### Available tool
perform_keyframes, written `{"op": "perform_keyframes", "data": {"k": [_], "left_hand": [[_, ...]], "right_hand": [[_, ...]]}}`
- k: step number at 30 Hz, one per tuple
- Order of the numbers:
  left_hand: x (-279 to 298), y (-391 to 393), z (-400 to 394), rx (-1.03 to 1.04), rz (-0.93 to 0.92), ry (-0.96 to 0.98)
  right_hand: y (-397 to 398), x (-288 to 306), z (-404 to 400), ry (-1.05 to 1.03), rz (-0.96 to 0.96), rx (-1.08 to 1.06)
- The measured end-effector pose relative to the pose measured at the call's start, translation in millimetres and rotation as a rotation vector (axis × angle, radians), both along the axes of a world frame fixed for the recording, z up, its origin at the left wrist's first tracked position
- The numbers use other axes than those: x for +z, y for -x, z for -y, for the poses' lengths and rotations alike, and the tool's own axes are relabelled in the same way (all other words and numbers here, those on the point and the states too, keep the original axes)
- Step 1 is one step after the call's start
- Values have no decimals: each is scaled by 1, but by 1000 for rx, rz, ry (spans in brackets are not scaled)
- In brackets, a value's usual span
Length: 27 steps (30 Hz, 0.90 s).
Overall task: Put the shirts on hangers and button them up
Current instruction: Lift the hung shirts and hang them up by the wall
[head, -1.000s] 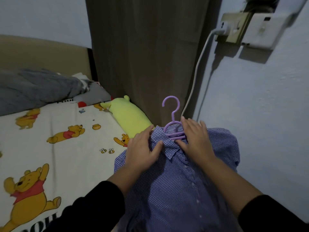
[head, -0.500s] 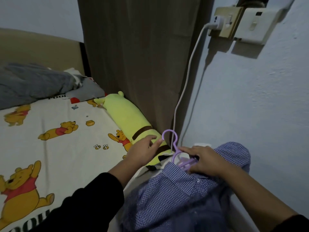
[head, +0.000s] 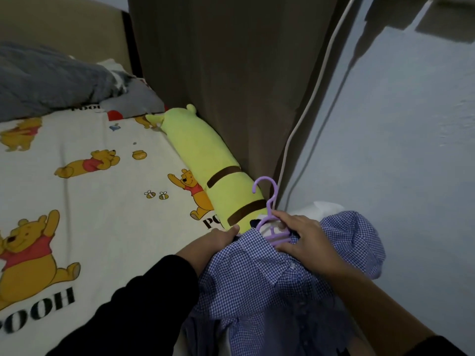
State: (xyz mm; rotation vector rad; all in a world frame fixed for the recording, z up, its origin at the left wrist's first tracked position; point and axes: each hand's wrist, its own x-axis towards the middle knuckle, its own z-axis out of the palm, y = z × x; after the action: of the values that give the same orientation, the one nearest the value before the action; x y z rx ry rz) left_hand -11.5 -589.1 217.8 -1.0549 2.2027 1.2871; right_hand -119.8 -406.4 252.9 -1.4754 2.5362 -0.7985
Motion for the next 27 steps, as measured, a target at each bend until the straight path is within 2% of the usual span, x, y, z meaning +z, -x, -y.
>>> {"op": "perform_keyframes", "data": {"k": [4, 6, 9, 13, 18, 21, 27], "left_hand": [[-13, 0, 5, -25, -6, 73], [-12, -2, 8, 111, -34, 139], [7, -6, 12, 266, -152, 155], [37, -10, 21, 324, -370, 98], [87, -25, 13, 184, -637, 51], [115, -32, 7, 69, -699, 142], [177, -38, -11, -123, -861, 345]], "right_hand": [[4, -2, 1, -45, 26, -15], [4, 2, 2, -60, 20, -27], [3, 11, 7, -40, -14, -3], [6, 31, 17, 20, -111, -33], [7, 57, 25, 181, -263, -49], [3, 75, 21, 263, -323, -109], [-18, 121, -8, 330, -639, -326]]}}
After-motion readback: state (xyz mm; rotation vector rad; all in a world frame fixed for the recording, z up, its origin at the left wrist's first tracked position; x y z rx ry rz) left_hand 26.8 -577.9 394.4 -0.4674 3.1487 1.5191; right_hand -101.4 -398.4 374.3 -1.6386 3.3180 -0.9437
